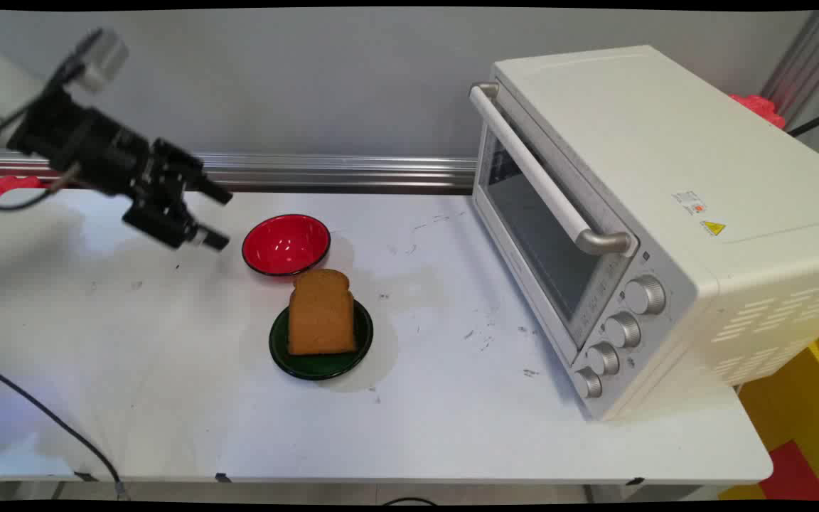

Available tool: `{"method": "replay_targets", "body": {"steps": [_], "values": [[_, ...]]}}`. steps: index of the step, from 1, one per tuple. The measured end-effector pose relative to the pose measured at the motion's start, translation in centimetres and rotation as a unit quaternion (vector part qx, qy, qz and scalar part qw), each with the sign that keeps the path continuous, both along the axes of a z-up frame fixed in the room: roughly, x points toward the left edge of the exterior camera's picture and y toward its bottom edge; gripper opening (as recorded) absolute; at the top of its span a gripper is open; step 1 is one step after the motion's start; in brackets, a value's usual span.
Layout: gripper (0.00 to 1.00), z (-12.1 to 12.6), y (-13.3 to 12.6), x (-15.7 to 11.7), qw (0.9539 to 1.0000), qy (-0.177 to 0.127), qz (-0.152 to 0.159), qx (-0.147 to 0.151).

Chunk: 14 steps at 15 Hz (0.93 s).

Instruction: Open the oven

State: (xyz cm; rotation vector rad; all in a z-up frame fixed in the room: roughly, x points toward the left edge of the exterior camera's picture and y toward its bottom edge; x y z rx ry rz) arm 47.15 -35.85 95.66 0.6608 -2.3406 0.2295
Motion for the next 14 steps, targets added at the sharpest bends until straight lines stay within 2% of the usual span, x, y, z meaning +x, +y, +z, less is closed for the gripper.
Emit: {"method": "replay_targets", "body": {"steps": [4, 7, 9, 11, 14], "values": [[1.0, 2.6, -1.1, -1.3, 0.9981, 0.057, 0.014, -0.018], [1.0, 4.5, -2.3, -2.8, 0.994, 0.101, 0.02, -0.037], [1.0, 5.3, -2.9, -3.6, 0.9915, 0.119, 0.019, -0.048], [1.0, 5.8, -3.4, -4.3, 0.9899, 0.128, 0.014, -0.058], [1.0, 6.0, -4.3, -5.8, 0.9894, 0.127, 0.002, -0.071]]}}
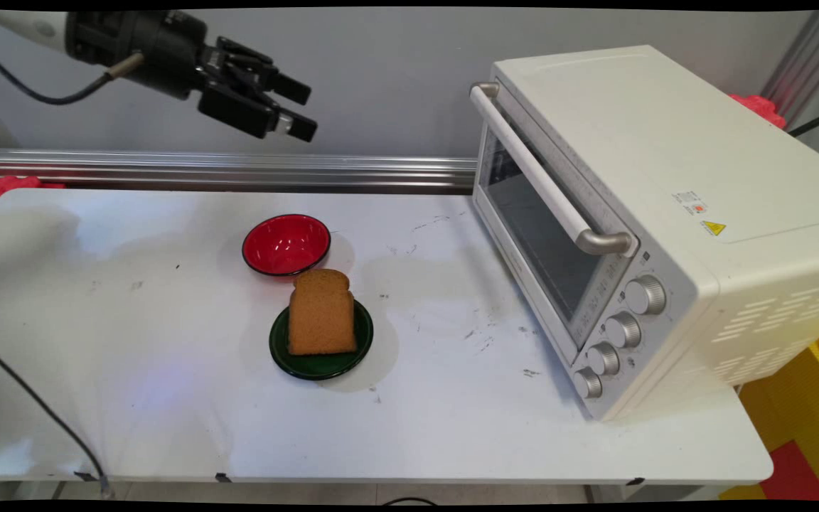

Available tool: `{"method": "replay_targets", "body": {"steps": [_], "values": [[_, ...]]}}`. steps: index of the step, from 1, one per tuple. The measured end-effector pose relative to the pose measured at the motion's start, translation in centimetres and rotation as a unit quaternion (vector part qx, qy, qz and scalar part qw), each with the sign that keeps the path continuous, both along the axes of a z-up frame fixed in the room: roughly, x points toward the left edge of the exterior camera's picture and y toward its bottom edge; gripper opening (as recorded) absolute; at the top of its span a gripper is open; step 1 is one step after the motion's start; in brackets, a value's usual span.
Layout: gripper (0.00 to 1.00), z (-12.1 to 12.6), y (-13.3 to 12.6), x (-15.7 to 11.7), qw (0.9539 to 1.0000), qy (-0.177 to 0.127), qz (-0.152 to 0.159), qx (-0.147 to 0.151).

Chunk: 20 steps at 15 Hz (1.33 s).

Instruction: Open the oven

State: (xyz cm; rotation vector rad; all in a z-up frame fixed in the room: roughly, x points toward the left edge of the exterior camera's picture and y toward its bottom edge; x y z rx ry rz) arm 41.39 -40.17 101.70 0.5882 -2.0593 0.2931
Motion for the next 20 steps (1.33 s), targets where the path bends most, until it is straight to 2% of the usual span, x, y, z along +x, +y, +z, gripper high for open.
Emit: {"method": "replay_targets", "body": {"steps": [6, 13, 20], "values": [[1.0, 0.7, -2.5, -4.6, 0.9996, -0.021, -0.012, -0.014], [1.0, 2.6, -6.1, -11.1, 0.999, -0.044, -0.003, -0.006], [1.0, 3.9, -8.8, -16.4, 0.997, -0.076, -0.014, -0.006]]}}
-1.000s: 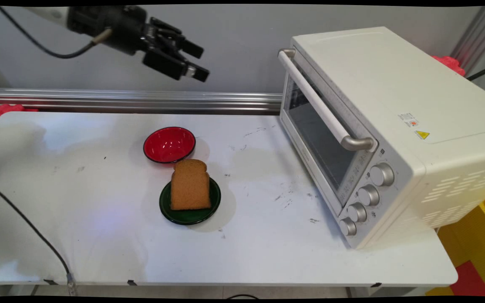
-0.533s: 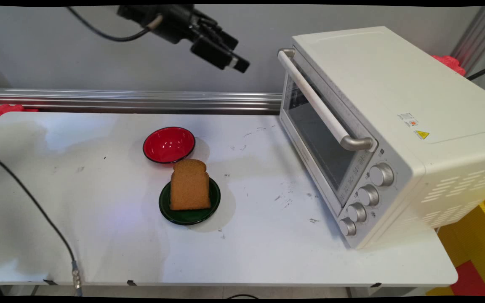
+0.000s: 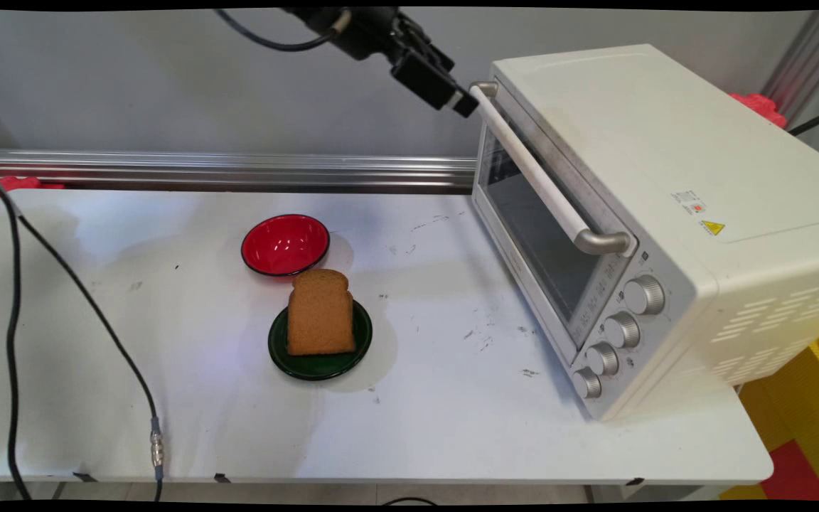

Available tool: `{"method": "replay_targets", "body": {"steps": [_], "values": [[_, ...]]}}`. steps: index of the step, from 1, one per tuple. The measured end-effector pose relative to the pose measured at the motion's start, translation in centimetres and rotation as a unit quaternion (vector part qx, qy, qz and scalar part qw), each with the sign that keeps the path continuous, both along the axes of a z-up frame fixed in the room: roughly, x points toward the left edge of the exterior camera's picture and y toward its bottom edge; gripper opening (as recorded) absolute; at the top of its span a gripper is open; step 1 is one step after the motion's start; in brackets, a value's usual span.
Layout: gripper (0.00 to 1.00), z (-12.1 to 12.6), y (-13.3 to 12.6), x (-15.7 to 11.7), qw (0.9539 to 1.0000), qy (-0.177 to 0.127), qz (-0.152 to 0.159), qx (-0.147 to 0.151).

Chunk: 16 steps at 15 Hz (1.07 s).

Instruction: Open the oven

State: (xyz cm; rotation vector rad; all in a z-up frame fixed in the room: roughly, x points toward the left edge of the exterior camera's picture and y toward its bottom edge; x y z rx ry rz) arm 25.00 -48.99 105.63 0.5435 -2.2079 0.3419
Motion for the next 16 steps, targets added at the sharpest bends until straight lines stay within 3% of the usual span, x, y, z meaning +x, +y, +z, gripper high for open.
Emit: {"method": "replay_targets", "body": {"steps": [7, 16], "values": [[1.0, 0.3, -2.3, -3.7, 0.9997, -0.022, -0.003, 0.003], [1.0, -0.7, -4.2, -6.7, 0.999, -0.039, -0.001, 0.023]]}}
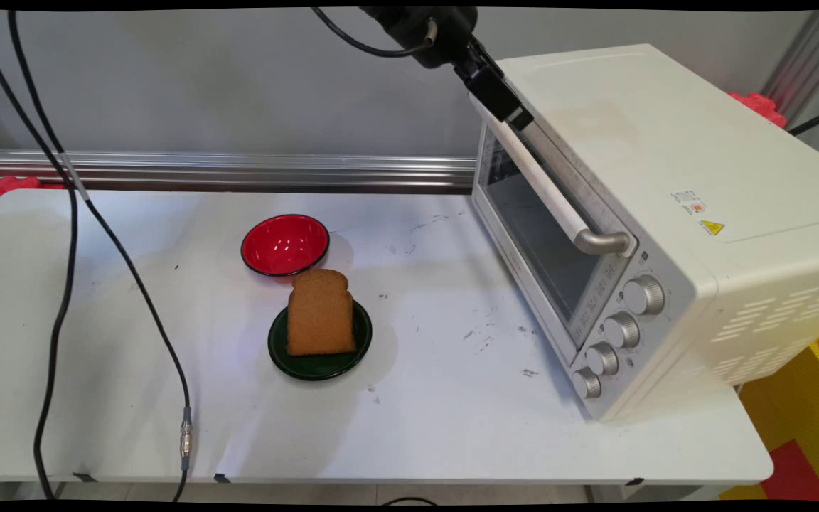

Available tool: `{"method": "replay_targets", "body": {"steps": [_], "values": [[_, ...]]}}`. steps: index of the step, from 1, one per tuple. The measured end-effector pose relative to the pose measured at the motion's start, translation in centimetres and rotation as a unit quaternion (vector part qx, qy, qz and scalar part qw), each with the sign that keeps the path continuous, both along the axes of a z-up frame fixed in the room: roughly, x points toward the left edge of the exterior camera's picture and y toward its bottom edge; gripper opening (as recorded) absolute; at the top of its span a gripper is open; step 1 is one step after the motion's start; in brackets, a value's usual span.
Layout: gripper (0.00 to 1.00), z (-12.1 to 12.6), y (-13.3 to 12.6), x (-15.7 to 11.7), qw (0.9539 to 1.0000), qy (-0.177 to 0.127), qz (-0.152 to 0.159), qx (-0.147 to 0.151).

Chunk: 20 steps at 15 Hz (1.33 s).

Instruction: Open the oven

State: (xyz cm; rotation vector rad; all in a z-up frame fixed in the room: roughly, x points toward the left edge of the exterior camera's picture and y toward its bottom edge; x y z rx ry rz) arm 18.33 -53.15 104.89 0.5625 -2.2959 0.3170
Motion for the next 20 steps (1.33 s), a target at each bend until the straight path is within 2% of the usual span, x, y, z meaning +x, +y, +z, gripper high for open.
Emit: {"method": "replay_targets", "body": {"steps": [1, 2, 20], "values": [[1.0, -0.1, -0.1, -0.2, 1.0, -0.001, 0.0, 0.002], [0.0, -0.2, -0.2, -0.4, 1.0, -0.002, 0.0, 0.003], [0.0, -2.9, -1.7, -2.5, 0.9998, 0.002, -0.007, 0.018]]}}
